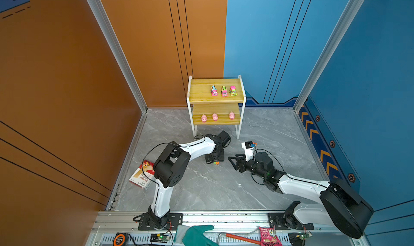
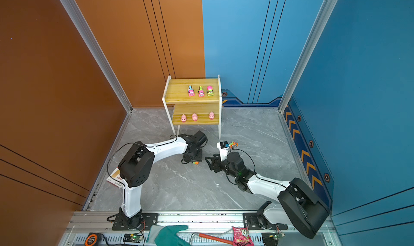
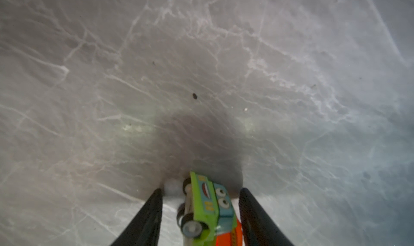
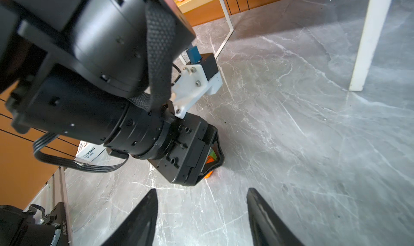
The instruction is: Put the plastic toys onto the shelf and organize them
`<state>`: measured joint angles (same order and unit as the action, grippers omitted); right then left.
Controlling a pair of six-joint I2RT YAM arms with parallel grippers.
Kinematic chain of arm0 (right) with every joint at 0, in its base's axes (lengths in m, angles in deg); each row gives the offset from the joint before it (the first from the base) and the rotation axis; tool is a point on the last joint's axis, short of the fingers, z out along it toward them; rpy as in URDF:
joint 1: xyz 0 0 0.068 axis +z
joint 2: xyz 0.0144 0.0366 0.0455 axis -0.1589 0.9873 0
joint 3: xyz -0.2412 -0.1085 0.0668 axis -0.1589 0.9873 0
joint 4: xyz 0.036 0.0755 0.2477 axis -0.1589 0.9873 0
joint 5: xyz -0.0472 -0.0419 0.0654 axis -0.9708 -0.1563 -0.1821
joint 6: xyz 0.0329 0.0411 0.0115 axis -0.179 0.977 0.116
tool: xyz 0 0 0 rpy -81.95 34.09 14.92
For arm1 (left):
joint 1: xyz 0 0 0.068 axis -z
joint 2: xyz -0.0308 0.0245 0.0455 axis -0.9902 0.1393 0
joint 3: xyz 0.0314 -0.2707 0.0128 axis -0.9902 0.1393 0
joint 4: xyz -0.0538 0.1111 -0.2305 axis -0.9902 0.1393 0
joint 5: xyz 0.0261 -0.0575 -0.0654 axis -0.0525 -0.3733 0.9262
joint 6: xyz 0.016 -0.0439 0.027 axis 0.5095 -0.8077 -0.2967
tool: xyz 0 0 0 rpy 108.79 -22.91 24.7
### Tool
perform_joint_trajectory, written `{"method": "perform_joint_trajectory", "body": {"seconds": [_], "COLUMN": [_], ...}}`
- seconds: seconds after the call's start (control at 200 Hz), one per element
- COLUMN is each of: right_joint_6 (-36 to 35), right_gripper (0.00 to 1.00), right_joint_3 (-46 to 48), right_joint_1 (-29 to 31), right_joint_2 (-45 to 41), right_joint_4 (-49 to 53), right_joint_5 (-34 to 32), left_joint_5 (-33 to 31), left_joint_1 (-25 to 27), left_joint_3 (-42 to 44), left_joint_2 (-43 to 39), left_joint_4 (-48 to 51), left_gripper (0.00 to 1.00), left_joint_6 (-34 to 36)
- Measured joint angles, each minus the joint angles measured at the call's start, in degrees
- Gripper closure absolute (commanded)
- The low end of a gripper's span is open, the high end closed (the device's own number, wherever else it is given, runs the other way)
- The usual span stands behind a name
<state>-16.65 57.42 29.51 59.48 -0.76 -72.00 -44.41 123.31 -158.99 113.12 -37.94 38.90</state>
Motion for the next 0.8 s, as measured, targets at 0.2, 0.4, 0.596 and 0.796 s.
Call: {"method": "perform_joint_trajectory", "body": {"seconds": [0.2, 0.4, 0.596, 0.796], "right_joint_6": [-0.1, -1.1, -2.1, -1.9], "right_gripper": [0.36, 0.36, 0.36, 0.36], "right_joint_3": [0.1, 0.1, 0.1, 0.1], "right_joint_1": [0.0, 0.3, 0.9, 4.4], "right_joint_2": [0.0, 0.0, 0.1, 4.6], "right_joint_4": [0.1, 0.4, 0.8, -1.3], "right_joint_5": [-0.9, -1.2, -2.1, -2.6], "left_joint_5": [-0.8, -1.2, 0.9, 6.5], "left_joint_1": [0.1, 0.3, -0.7, -3.5], "left_joint_3": [-0.6, -0.6, 0.0, 3.0], "left_joint_2": [0.5, 0.6, -0.2, -2.8], "left_joint_4": [0.6, 0.6, -0.3, -3.6], "left_gripper": [0.53, 0.63, 0.69, 0.7], "left_joint_6": [-0.1, -0.8, -2.4, -5.3]}}
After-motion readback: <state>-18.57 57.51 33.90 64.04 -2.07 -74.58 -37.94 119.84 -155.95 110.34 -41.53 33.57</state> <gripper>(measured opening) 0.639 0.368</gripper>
